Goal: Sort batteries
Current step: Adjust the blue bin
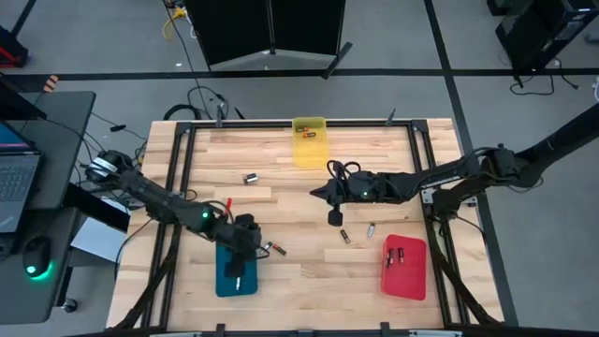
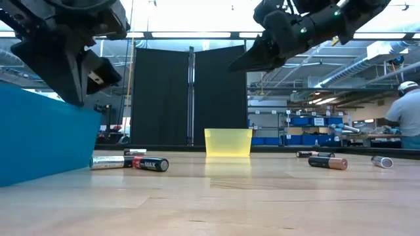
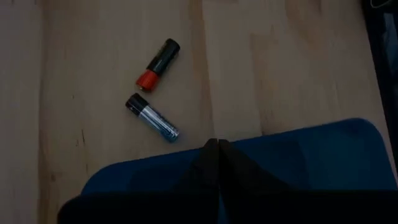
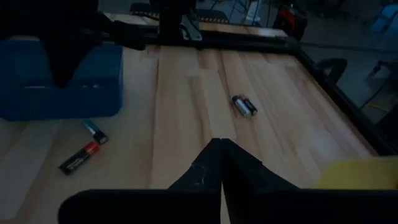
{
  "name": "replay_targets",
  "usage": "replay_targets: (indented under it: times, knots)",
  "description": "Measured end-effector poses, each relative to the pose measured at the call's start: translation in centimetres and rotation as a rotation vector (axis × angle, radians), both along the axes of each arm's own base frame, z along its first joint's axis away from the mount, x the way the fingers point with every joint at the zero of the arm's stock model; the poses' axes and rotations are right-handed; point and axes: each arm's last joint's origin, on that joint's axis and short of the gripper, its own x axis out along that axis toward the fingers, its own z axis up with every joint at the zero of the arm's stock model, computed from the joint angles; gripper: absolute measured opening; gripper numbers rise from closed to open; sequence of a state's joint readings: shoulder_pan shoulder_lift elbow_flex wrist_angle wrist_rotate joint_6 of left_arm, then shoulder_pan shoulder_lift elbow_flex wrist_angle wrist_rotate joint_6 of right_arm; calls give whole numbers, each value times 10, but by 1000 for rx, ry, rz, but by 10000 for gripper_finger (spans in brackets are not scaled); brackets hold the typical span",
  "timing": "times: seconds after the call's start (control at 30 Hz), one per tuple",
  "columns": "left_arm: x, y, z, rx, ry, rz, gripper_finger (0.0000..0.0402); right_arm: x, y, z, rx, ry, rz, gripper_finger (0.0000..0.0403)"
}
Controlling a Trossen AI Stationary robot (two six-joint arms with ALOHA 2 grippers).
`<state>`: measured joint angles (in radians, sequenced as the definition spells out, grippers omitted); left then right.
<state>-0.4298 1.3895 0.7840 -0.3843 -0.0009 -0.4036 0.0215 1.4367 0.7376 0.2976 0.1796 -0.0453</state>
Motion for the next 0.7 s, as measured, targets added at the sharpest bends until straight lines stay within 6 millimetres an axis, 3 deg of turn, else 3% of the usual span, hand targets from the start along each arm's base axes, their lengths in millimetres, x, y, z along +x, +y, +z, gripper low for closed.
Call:
replay_targets:
  times: [0.2,0.47,0.7]
  knots:
    - [-4,-4,-1,-10,29,-31,4,-5,4,6,30,-6,-2,27]
    - [-32,-17,-11,45,234,-15,4,-5,5,6,35,-1,-8,18]
    - [-47,-26,-13,89,300,-2,3,-5,5,6,38,-2,-9,20]
